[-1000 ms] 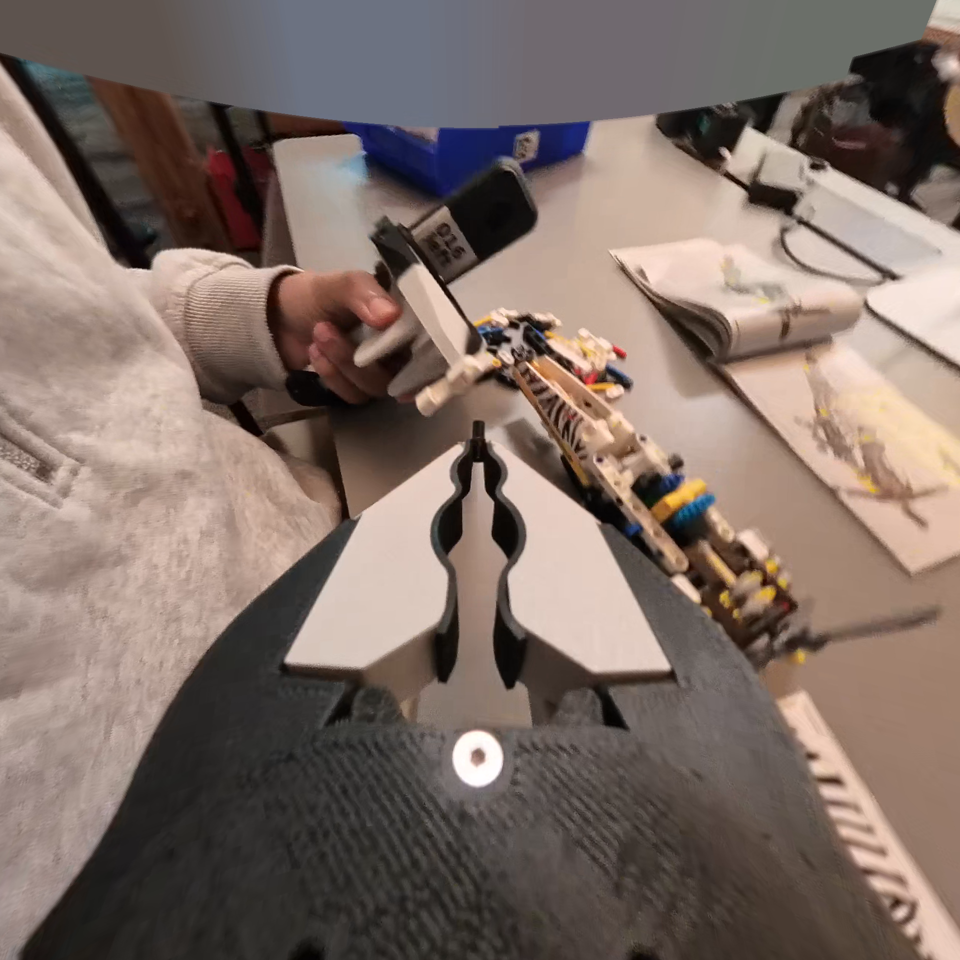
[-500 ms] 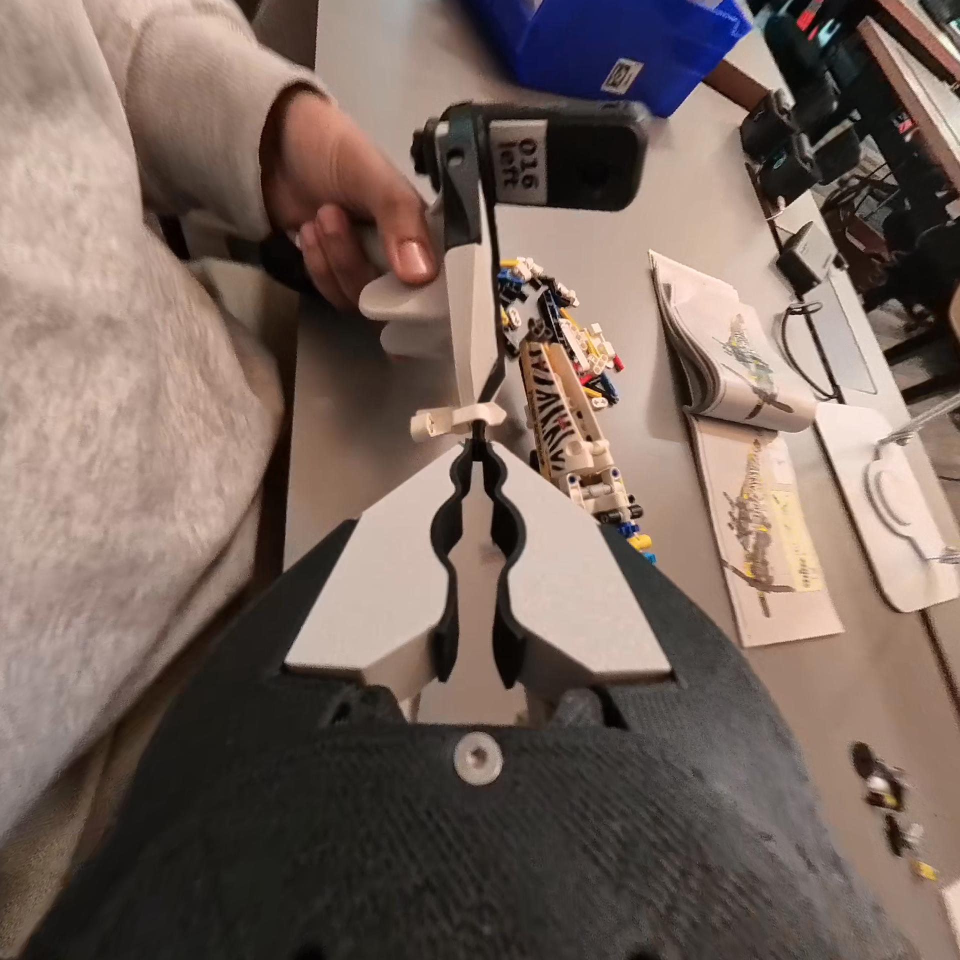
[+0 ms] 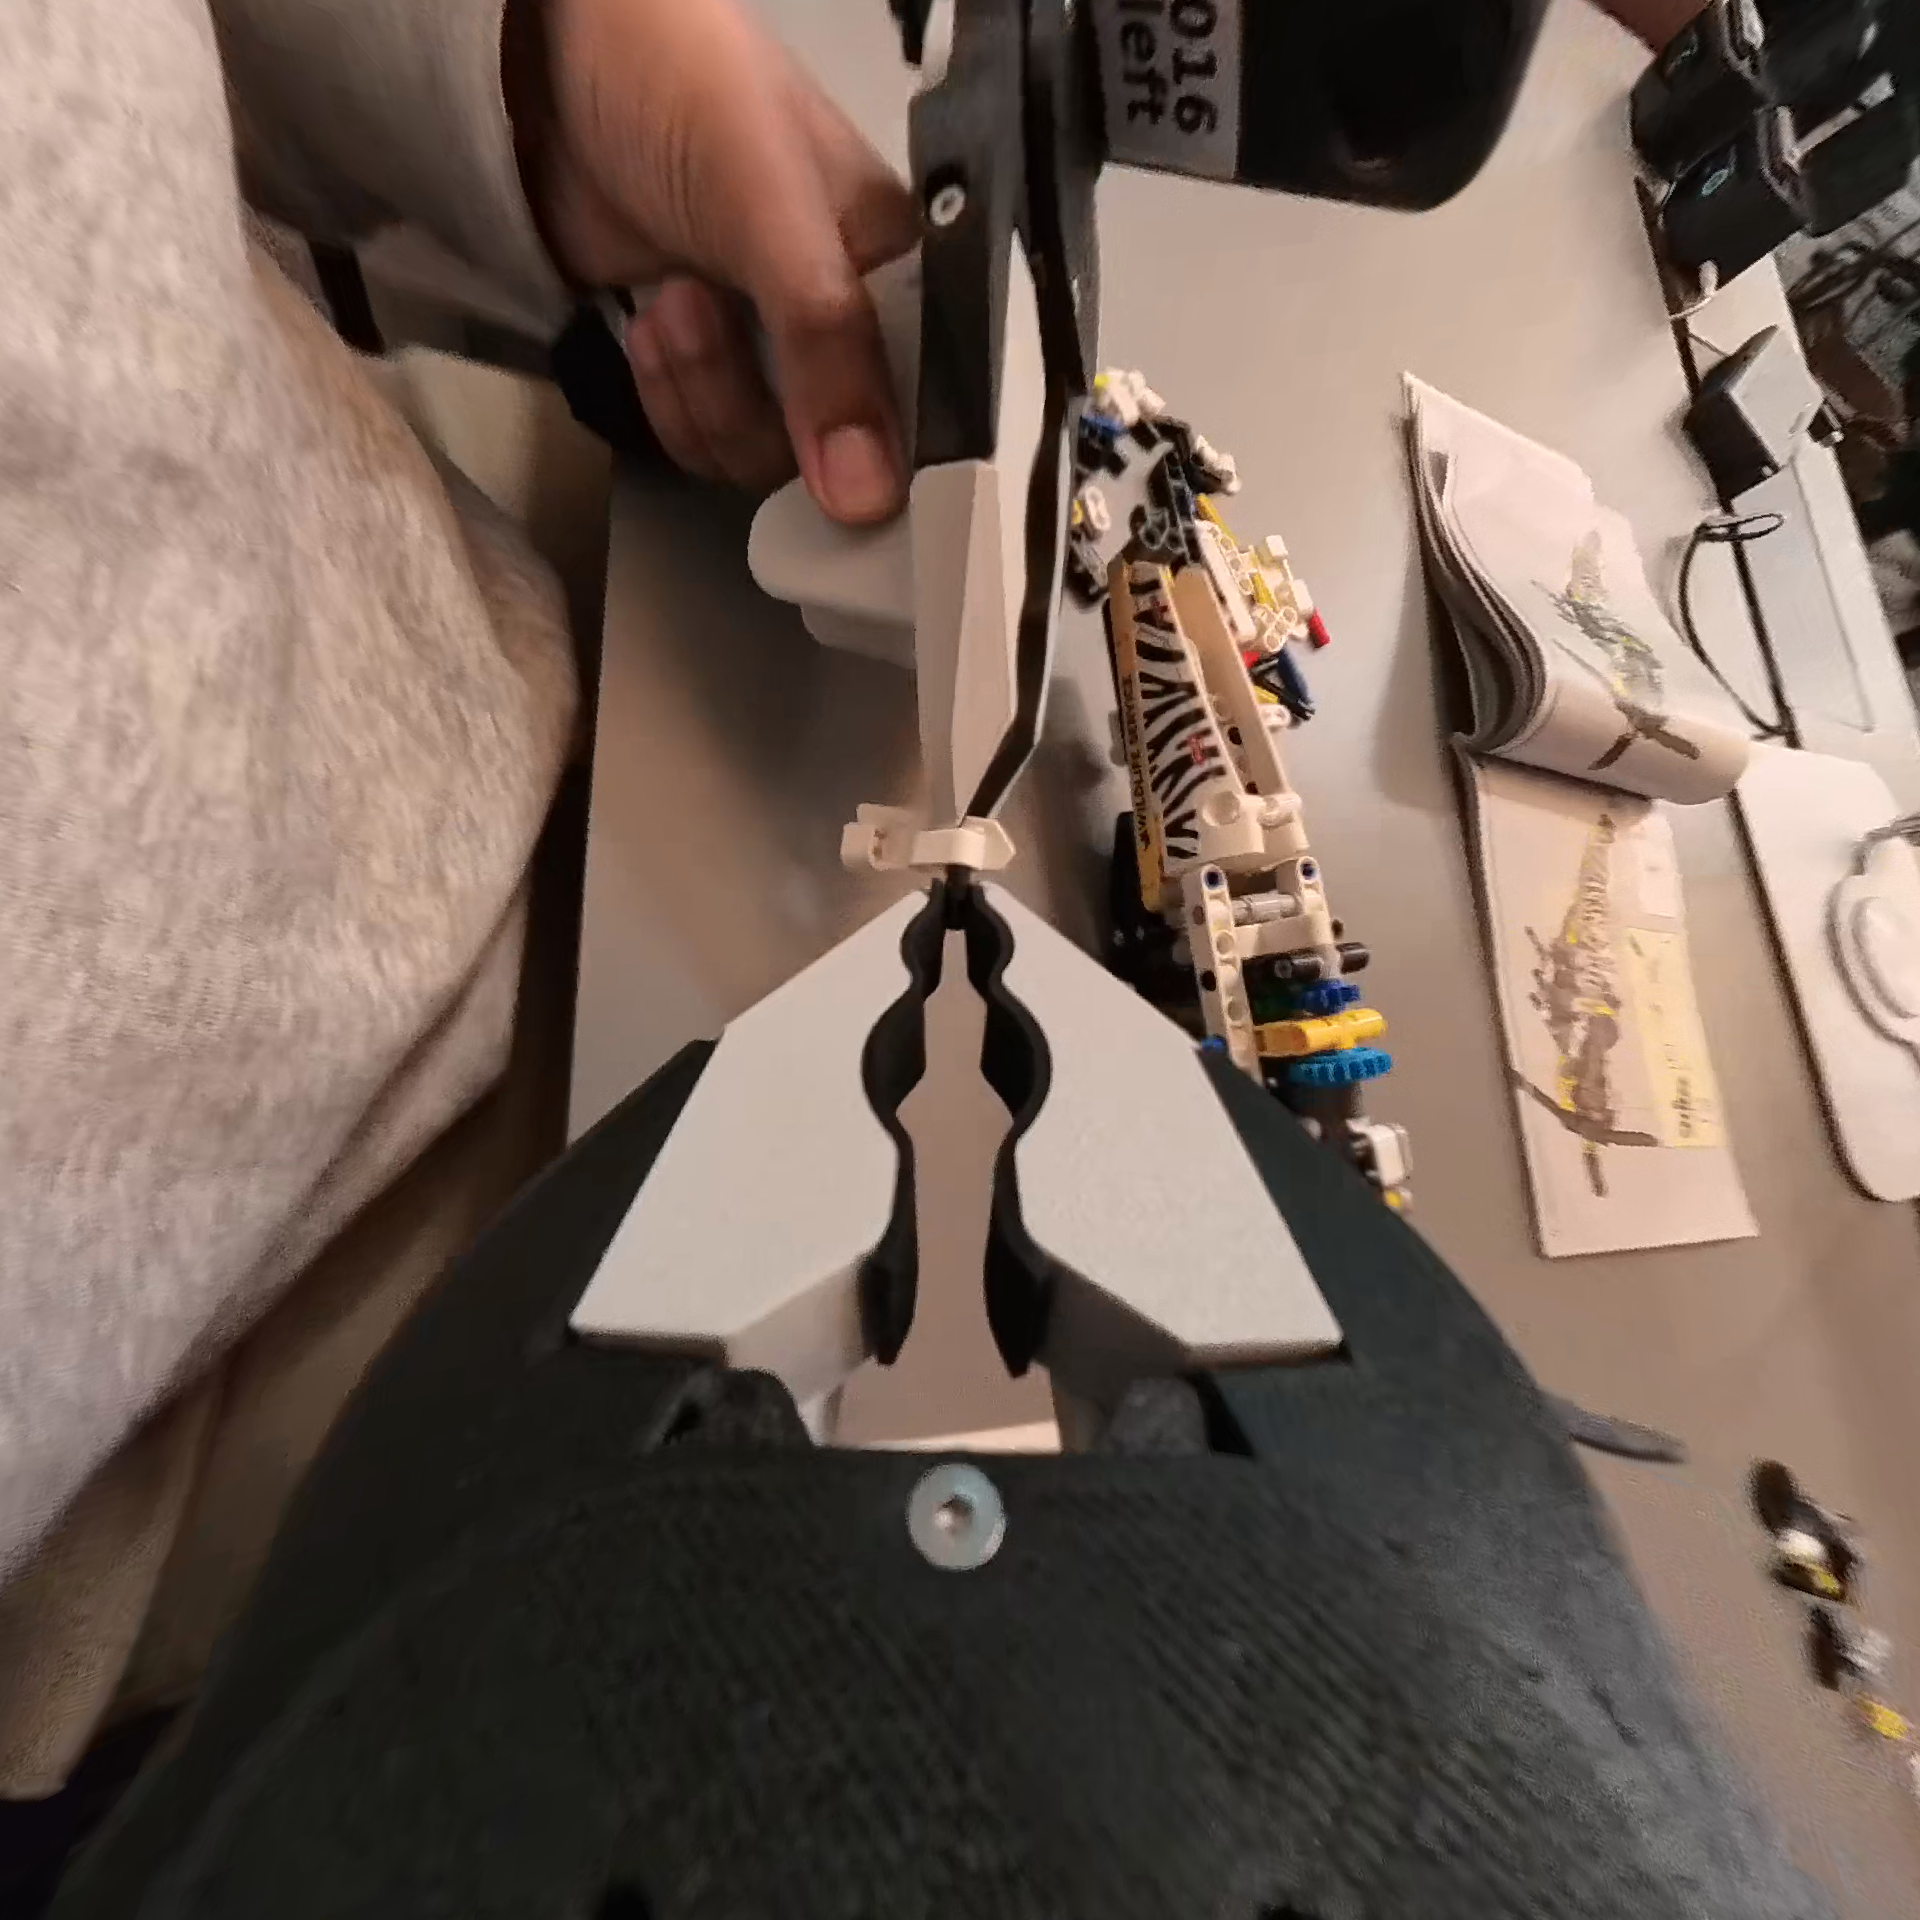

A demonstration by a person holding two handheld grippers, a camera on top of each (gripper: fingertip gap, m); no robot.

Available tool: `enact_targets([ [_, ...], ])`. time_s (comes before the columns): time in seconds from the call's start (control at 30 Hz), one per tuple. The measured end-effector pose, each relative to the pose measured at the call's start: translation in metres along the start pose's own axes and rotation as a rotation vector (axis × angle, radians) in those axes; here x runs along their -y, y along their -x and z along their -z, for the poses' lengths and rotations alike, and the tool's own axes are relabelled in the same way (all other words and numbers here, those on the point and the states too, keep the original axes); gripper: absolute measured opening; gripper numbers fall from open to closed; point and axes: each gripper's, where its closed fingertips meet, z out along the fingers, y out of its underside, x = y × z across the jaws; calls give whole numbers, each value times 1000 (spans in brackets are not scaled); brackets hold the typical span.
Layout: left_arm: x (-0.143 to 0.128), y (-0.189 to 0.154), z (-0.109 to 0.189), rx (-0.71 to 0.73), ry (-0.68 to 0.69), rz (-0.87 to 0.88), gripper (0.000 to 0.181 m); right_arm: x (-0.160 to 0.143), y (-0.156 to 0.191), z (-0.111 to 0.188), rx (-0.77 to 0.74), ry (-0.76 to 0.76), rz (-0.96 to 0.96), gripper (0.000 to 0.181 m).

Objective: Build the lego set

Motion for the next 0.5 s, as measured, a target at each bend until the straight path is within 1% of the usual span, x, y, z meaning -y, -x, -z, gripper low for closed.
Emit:
enact_targets([
  [0.1,-2,-4,-4,-23,17,-8,0,14,6,1,65,-117,-99,0],
  [0.13,-3,-7,-7,-38,25,-11,0,17,7,-1,77,-133,-115,0],
  [0.23,2,-6,-8,-46,3,0,0,12,1,-2,18,-90,-38,0],
  [0.3,7,-5,-4,-45,-36,18,0,12,-7,4,7,-121,-101,0],
  [0.33,9,-2,-3,-32,-47,15,0,8,-12,7,-3,-124,-146,0],
  [0.43,12,4,-1,20,-66,-7,0,-24,-35,18,-81,-68,-275,0],
  [0.5,13,5,0,26,-74,-6,0,-43,-54,39,-168,-60,-366,0],
])
